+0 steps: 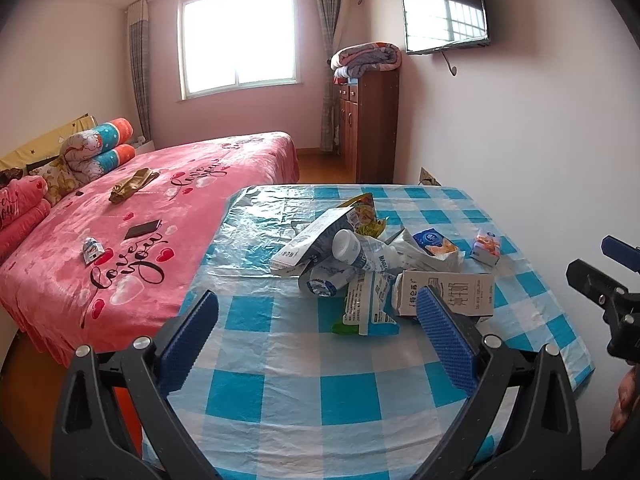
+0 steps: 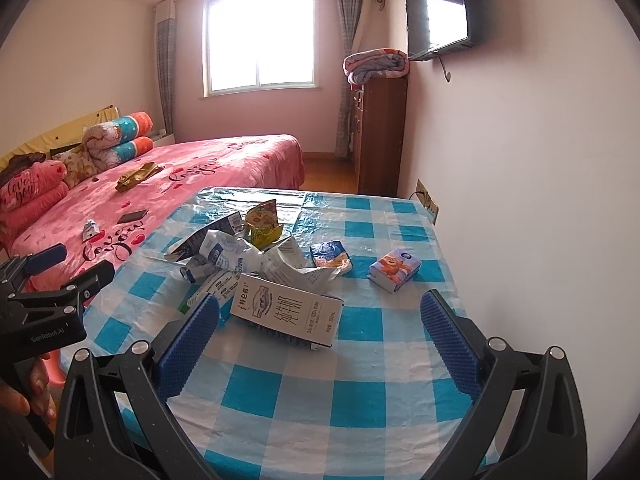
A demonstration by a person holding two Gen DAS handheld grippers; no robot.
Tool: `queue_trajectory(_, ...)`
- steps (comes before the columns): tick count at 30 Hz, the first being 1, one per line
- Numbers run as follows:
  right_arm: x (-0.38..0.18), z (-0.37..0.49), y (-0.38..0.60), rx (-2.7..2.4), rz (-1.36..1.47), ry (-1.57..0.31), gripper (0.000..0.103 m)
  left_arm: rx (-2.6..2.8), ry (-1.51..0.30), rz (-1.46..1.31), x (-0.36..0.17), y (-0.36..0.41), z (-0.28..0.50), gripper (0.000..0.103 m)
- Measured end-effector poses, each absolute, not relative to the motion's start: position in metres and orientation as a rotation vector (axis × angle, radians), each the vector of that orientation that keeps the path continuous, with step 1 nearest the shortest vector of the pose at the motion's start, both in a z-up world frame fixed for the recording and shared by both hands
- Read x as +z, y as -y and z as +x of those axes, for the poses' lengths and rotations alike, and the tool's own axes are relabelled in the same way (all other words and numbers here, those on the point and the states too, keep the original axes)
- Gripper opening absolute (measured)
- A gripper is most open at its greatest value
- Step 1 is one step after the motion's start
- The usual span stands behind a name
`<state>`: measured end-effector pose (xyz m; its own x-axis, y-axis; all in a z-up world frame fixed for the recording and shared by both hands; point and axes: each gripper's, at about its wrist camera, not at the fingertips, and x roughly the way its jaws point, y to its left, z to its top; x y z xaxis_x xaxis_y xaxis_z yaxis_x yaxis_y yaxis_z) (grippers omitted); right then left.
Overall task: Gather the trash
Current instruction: 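Move both tools toward the trash pile on the checked table, then grasp the white milk carton with the left tool while the right tool grasps the bear-print tissue pack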
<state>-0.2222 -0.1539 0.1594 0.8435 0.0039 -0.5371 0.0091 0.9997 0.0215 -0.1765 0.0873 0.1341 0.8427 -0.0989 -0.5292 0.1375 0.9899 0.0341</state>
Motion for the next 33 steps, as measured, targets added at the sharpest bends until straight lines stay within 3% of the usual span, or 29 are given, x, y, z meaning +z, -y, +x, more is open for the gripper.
queue_trajectory(20,0.123,-0.201,0.192,0.022,0.093,-0.673,0.099,-0.137,-0.625,0.013,0.103,-0.115,-0.146,0.1)
queue_trajectory(33,0.091,-0.157,0.241,0.019,0.28,-0.774,0.099,-0.371,-0.686,-0.044,0.1,-0.134,-0.053,0.099)
